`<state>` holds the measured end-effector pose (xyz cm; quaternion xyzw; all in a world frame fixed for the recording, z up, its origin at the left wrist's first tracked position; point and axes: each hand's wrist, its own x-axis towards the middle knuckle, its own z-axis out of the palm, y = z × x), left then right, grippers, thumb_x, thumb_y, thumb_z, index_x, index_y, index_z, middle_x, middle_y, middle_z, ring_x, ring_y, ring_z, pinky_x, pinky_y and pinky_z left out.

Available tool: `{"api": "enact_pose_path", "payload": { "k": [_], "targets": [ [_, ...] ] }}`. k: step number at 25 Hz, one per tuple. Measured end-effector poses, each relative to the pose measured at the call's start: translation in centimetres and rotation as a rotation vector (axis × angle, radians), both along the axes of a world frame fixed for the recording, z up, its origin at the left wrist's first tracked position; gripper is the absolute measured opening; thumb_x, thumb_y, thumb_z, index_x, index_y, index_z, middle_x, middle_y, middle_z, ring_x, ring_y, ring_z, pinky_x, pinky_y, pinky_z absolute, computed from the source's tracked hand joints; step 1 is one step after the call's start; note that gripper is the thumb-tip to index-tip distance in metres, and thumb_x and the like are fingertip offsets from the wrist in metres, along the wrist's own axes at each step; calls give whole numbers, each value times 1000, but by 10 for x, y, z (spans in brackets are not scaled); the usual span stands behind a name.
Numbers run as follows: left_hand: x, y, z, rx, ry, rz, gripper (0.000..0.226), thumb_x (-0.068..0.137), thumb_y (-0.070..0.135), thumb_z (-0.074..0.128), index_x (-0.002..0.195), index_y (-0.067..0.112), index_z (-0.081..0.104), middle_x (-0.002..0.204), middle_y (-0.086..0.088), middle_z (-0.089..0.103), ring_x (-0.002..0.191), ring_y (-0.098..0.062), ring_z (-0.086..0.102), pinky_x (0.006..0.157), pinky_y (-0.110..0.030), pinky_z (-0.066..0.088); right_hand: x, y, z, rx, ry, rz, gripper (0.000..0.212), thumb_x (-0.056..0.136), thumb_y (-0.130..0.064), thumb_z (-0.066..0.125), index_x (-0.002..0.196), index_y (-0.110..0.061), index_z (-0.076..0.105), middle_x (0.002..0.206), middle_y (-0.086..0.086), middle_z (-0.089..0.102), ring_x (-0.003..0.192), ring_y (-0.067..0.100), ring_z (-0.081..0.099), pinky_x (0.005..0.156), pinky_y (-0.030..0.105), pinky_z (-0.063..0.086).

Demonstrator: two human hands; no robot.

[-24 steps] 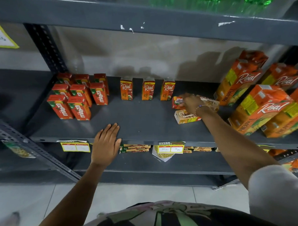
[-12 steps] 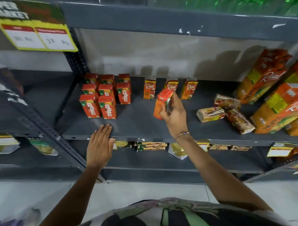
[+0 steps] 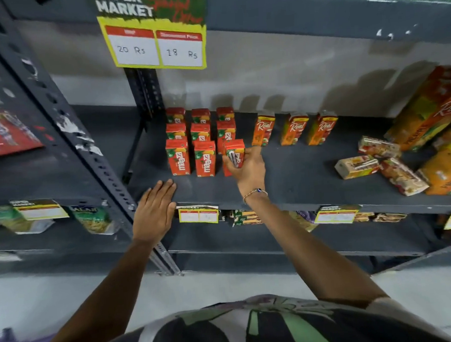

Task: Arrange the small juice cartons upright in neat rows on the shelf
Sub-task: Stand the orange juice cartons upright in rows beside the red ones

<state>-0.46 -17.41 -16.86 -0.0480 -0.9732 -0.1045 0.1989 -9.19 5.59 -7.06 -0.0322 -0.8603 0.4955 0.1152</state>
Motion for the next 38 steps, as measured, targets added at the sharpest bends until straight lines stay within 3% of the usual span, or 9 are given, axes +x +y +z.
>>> {"api": "enact_pose_path", "payload": {
  "k": [4, 6, 8, 11, 18, 21, 24, 27, 38],
  "targets": [
    [-1, -4, -4, 23, 33, 38, 54, 102, 36, 18, 133, 8, 52, 136, -12, 56, 130, -28, 40, 104, -41, 28, -6, 19, 27, 262, -29, 174, 63, 76, -39, 74, 116, -3, 41, 121, 16, 52, 106, 27, 55, 82, 36, 46],
    [-2, -3, -7, 28, 42, 39, 55, 102, 36, 17, 132, 7, 53, 135, -12, 57, 129, -29, 42, 103, -42, 29, -15, 35, 56, 497, 1, 424, 64, 83, -22, 70, 136, -7, 37, 143, 12, 39, 129, 24, 42, 105, 36, 39],
    [-5, -4, -8, 45, 57, 36, 55, 102, 36, 17, 131, 7, 54, 134, -13, 58, 128, -29, 41, 103, -43, 29, -24, 41, 79, 708, -37, 673, 65, 86, 4, 60, 143, -17, 37, 153, 5, 32, 142, 21, 30, 111, 27, 28],
    [-4, -3, -12, 48, 94, 39, 53, 102, 35, 18, 130, 7, 55, 132, -13, 59, 128, -29, 42, 103, -42, 29, -31, 33, 86, 864, -52, 780, 68, 83, 20, 51, 138, -20, 46, 152, -1, 36, 143, 19, 28, 111, 25, 30],
    [-6, -5, -15, 35, 133, 26, 52, 103, 34, 19, 128, 7, 56, 130, -13, 60, 125, -30, 46, 102, -41, 29, -36, 22, 87, 956, -53, 753, 49, 92, -2, 53, 139, -9, 43, 148, 9, 40, 138, 25, 34, 112, 32, 31],
    [-7, -5, -15, 27, 137, 25, 51, 102, 32, 21, 129, 7, 56, 131, -13, 60, 125, -30, 47, 103, -41, 29, -38, 15, 81, 934, -138, 696, 49, 94, -28, 51, 136, -3, 45, 139, 18, 44, 127, 32, 44, 106, 38, 38],
    [-6, -5, -15, 16, 141, 29, 47, 100, 29, 27, 129, 7, 57, 132, -12, 60, 126, -30, 47, 103, -41, 30, -37, 4, 73, 870, -21, 470, 48, 90, -49, 51, 89, -2, 59, 94, 15, 60, 86, 28, 59, 78, 36, 51],
    [-6, -5, -14, 18, 134, 20, 49, 101, 30, 24, 129, 6, 57, 132, -12, 59, 126, -29, 46, 104, -41, 30, -40, -3, 69, 800, 16, 265, 52, 86, -52, 55, 55, -17, 34, 65, 4, 50, 67, 20, 51, 62, 29, 39],
    [3, 11, 1, 101, 43, 100, 51, 100, 30, 25, 129, 4, 57, 134, -12, 57, 130, -29, 43, 110, -42, 23, -44, -6, 68, 549, -230, 68, 58, 80, -62, 56, 51, -15, 37, 52, 0, 42, 63, 19, 52, 54, 30, 37]
  ]
}}
